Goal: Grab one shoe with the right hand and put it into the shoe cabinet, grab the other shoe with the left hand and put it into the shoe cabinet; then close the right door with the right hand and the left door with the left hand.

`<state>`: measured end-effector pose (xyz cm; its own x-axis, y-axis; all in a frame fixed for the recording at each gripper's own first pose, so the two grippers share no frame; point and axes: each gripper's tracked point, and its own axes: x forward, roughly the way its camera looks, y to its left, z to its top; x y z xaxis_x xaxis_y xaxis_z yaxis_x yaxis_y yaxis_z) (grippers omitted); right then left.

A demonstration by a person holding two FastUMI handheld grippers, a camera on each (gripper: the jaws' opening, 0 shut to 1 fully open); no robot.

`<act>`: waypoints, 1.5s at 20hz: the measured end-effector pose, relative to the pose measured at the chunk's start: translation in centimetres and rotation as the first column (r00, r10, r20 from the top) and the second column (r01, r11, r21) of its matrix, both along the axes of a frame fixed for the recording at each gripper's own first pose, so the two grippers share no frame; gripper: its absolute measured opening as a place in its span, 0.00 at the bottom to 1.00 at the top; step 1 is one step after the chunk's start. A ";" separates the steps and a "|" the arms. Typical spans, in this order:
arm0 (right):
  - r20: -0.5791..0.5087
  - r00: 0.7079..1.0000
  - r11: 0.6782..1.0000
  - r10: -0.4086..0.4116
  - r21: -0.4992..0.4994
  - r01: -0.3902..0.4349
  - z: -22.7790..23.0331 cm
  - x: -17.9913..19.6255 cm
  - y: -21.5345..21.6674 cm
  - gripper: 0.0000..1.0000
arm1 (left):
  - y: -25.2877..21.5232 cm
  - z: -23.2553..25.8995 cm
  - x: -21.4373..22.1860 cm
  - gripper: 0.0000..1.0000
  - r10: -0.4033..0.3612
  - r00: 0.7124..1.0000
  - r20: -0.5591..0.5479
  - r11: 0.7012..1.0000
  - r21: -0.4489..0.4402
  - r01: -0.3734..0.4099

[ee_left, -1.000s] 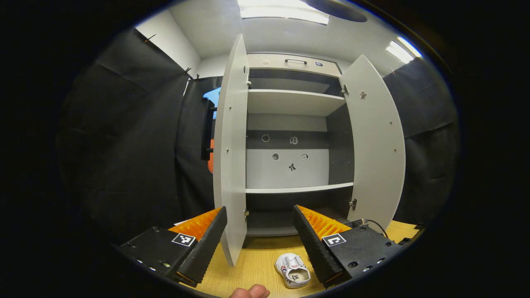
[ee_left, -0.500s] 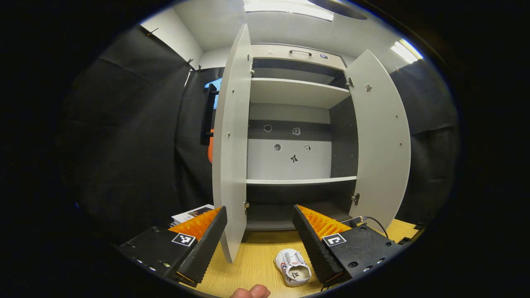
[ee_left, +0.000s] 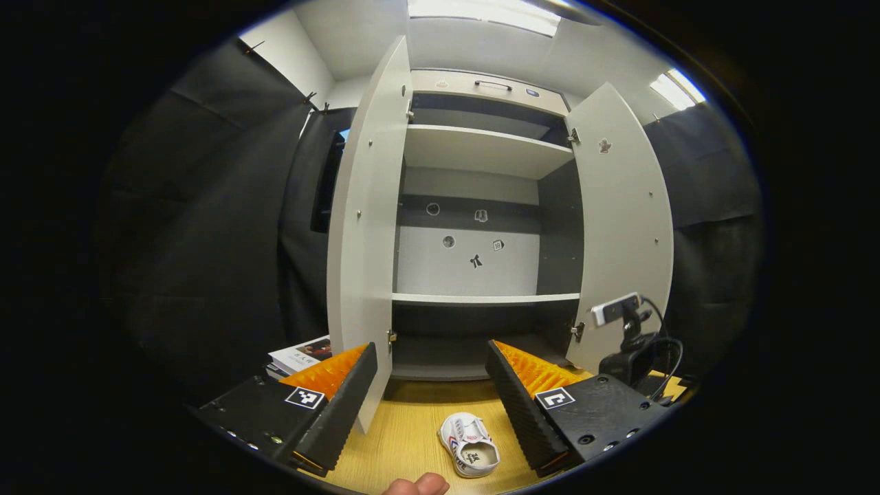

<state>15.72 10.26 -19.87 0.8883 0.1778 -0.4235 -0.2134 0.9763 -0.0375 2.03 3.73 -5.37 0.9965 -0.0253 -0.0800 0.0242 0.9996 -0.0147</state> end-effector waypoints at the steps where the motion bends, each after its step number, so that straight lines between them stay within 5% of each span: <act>1: 0.016 1.000 1.000 0.010 -0.003 -0.010 1.9 0.2 -0.1 0.04 | -0.3 0.0 0.1 0.95 -0.005 1.000 0.002 1.000 -0.002 0.005; 7: 0.167 0.986 1.000 -0.029 0.014 0.027 13.9 5.7 -1.0 0.03 | -1.9 -0.1 0.2 0.95 -0.025 1.000 0.011 1.000 -0.009 0.025; 12: 0.169 0.985 0.999 -0.042 0.016 0.040 19.5 14.0 -1.6 0.01 | -1.8 0.3 0.2 0.95 -0.021 0.999 0.025 1.000 0.005 0.021; 21: 0.030 0.997 0.991 -0.069 -0.113 0.072 18.3 26.1 -1.3 0.03 | -1.1 -0.7 0.4 0.95 -0.008 1.000 0.006 1.000 0.015 0.008; 30: -0.067 0.993 0.985 -0.094 -0.151 0.083 17.7 29.1 -0.7 0.04 | 0.5 -1.6 0.7 0.95 0.031 0.999 -0.018 1.000 0.003 -0.031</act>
